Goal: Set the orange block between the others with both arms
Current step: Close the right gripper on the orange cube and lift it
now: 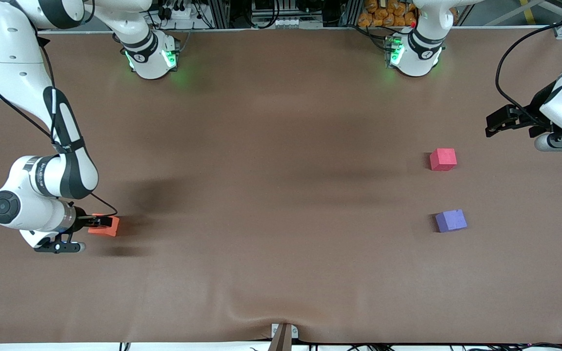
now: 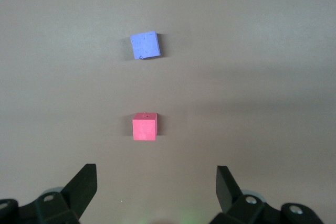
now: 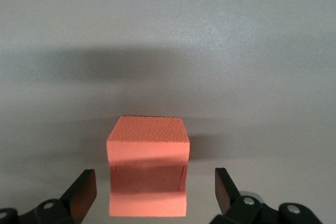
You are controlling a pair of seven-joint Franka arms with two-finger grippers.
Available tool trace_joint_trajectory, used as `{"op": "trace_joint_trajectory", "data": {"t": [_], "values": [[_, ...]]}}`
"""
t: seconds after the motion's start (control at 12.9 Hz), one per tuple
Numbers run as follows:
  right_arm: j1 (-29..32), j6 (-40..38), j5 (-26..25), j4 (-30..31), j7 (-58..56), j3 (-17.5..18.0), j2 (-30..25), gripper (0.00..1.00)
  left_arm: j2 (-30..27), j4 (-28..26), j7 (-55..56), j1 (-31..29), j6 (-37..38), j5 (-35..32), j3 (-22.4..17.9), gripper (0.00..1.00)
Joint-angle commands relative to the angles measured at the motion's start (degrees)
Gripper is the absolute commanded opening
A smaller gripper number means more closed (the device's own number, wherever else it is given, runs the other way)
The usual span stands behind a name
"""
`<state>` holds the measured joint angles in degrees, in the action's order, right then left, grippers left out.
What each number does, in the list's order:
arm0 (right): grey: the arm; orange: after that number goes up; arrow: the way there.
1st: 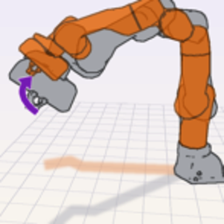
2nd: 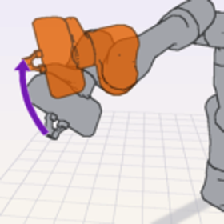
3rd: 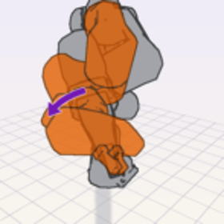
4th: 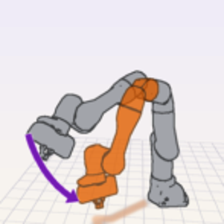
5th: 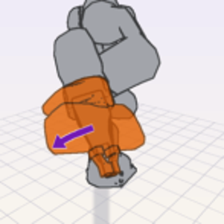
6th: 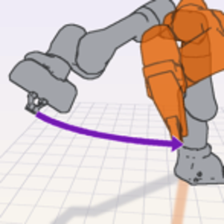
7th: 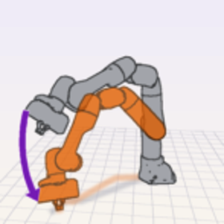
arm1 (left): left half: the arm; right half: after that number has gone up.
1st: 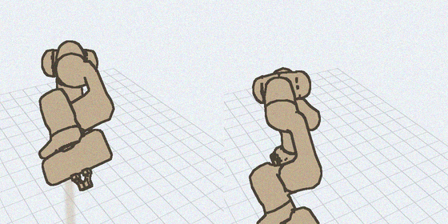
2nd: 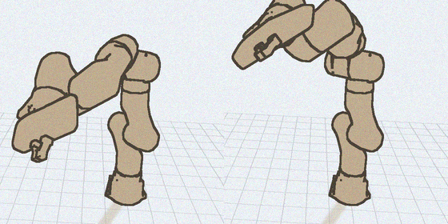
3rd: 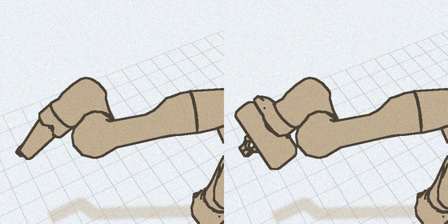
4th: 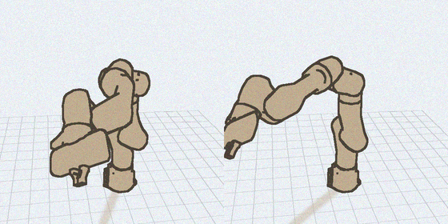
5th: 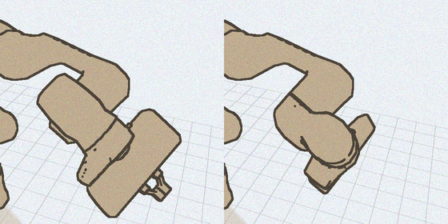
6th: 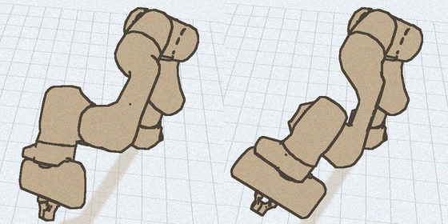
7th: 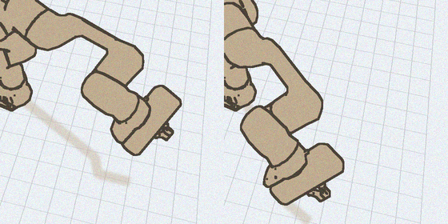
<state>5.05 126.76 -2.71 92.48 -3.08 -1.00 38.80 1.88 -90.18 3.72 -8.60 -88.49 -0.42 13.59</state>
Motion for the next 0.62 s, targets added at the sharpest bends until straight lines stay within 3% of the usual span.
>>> {"op": "trace_joint_trajectory", "data": {"t": [0.0, 0.08, 0.16, 0.23, 0.31, 0.54], "values": [[0.57, 2.61, -1.42, -1.16, 0.53, 0.56, 2.51, 1.0, -0.29, -0.79, -0.65, -0.1, -1.34, -0.63, 0.29, 1.0], [0.57, 3.75, -1.25, -1.16, 0.8, 0.56, 3.21, 1.0, -0.47, -1.23, -0.65, -0.19, -1.42, -0.63, 0.29, 1.0], [0.66, 3.94, -1.07, -1.16, 0.97, 0.56, 3.83, 0.69, -0.56, -1.23, -0.74, -0.28, -1.43, -0.63, 0.29, 1.0], [0.66, 3.76, -0.98, -1.16, 1.06, 0.56, 3.92, 0.25, -0.73, -1.4, -0.82, -0.28, -1.43, -0.63, 0.29, 1.0], [0.66, 3.41, -0.98, -1.16, 1.15, 0.56, 3.83, 0.0, -0.82, -1.49, -0.82, -0.37, -1.43, -0.72, 0.29, 1.0], [0.75, 3.15, -0.98, -1.16, 0.89, 0.56, 3.66, 0.0, -1.17, -1.84, -0.82, -0.54, -1.34, -0.72, 0.29, 1.0]]}}
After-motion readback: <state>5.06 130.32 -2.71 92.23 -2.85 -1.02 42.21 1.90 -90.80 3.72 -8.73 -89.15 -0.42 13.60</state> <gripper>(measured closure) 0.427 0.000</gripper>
